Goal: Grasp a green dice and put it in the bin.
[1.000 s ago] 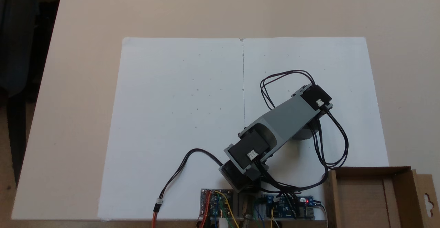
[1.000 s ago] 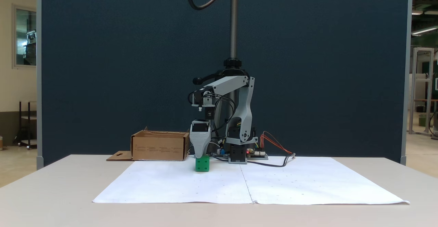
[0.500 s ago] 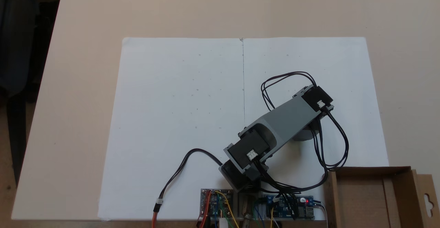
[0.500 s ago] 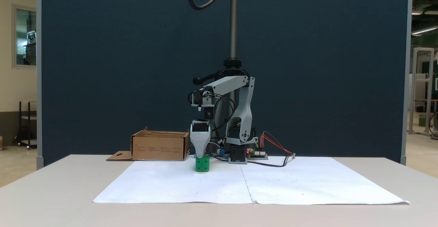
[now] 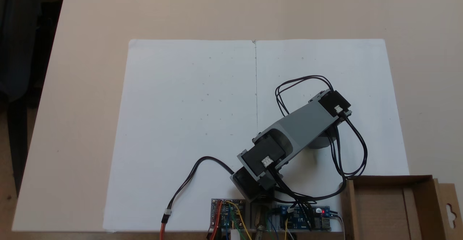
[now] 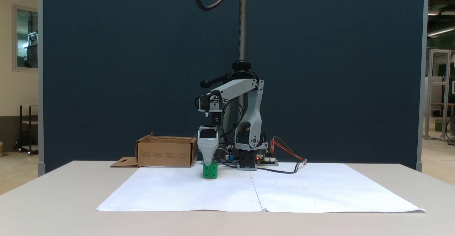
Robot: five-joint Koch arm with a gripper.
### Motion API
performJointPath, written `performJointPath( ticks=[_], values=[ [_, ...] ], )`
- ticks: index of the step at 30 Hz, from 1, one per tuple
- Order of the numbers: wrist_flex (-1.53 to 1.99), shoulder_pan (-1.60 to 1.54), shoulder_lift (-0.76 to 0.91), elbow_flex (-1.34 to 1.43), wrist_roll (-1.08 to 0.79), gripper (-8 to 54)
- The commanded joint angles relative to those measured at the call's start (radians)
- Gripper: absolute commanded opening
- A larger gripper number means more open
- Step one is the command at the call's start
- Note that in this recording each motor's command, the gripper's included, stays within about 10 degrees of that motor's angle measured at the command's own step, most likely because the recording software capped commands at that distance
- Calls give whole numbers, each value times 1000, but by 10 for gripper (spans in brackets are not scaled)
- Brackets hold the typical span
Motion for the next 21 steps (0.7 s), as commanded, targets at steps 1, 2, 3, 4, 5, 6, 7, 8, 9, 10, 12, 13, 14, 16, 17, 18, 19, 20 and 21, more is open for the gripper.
performJointPath(
  ticks=[1, 2, 3, 4, 5, 6, 7, 8, 9, 10, 12, 13, 14, 16, 17, 18, 19, 20, 21],
  values=[
    [-9, 3, 17, -34, -75, 463],
    [-12, 3, 17, -34, -75, 463],
    [-11, 3, 17, -34, -75, 463],
    [-12, 3, 17, -34, -75, 463],
    [-11, 3, 17, -34, -74, 462],
    [-12, 3, 17, -31, -74, 461],
    [-12, 3, 17, -29, -72, 461],
    [-12, 3, 17, -29, -71, 461],
    [-12, 3, 17, -26, -71, 461],
    [-12, 3, 17, -25, -69, 461],
    [-15, 2, 18, -17, -66, 458],
    [-21, 2, 18, -9, -64, 458],
    [-37, 2, 18, 0, -57, 458],
    [-57, 2, 20, 23, -54, 454],
    [-67, 2, 20, 34, -51, 453],
    [-78, 2, 21, 46, -48, 453],
    [-89, 0, 23, 58, -46, 452],
    [-115, 0, 23, 64, -26, 451],
    [-127, 0, 23, 71, -14, 449]
  ],
)
